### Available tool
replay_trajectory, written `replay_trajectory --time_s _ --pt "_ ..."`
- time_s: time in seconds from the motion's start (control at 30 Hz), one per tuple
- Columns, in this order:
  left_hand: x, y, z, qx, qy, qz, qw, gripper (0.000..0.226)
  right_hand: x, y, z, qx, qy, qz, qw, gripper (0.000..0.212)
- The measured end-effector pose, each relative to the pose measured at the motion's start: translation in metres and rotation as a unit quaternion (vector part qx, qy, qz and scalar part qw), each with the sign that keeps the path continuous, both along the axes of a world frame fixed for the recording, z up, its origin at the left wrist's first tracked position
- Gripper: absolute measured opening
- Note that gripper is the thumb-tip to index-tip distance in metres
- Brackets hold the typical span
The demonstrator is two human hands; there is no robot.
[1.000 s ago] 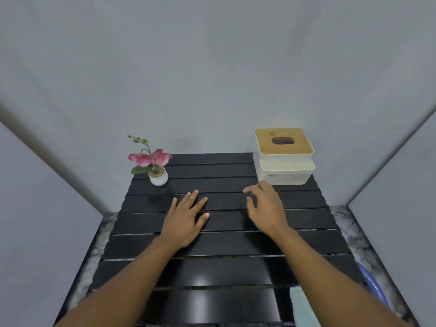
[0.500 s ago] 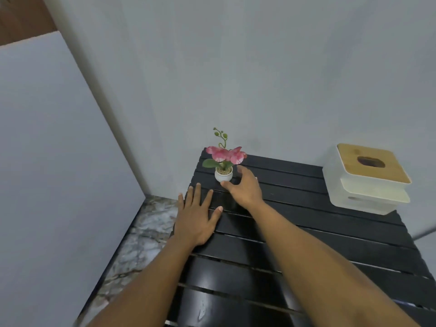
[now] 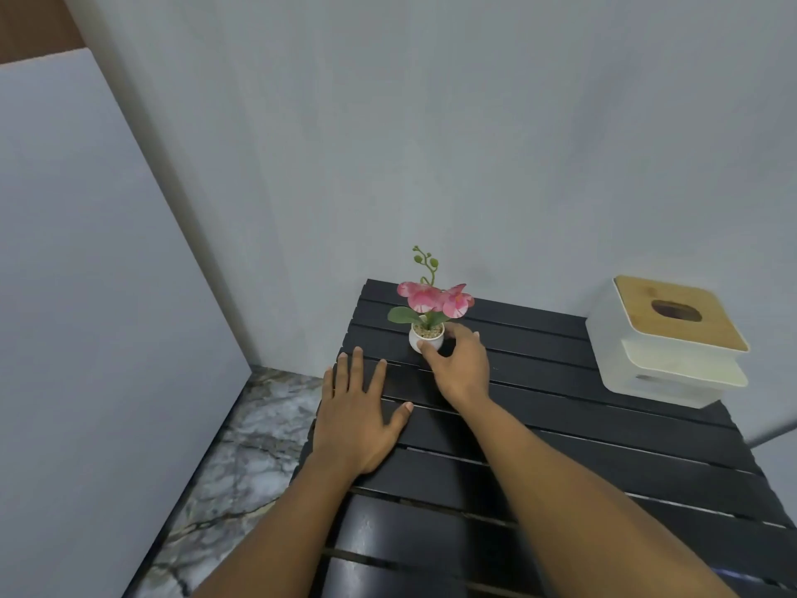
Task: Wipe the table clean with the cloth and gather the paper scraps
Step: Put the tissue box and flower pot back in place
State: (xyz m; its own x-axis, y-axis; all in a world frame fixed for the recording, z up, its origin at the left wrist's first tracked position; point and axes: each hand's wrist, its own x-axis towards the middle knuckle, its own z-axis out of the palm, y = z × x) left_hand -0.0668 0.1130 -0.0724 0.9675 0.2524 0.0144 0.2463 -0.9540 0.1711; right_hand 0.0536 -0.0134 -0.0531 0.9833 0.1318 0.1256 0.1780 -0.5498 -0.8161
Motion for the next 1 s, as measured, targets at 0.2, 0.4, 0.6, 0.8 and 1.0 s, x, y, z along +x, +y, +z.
replay_trajectory --time_s 0.2,0.4,0.6,0.8,1.0 --pt "0.013 -0.029 0.014 -0.026 0.026 -0.018 0.999 0.08 -0.001 -0.054 0.009 -0.008 -0.008 -0.051 0.999 0.037" --pt "0.032 -0.106 0.02 -0.041 0.03 -0.115 0.992 0.077 0.009 -0.126 0.01 -0.036 -0.023 -0.093 0.995 0.039" --pt "0.033 -0.15 0.008 -0.013 0.051 -0.142 0.988 0.085 0.016 -0.16 -0.002 -0.013 -0.006 -0.102 0.995 0.037" --pt "0.033 -0.151 0.005 0.015 0.047 -0.137 0.989 0.078 0.019 -0.171 -0.007 -0.007 0.005 -0.062 0.998 0.041" --pt "0.039 -0.148 0.009 0.022 0.086 -0.143 0.986 0.079 -0.006 -0.18 -0.012 -0.132 0.044 -0.035 0.99 0.07"
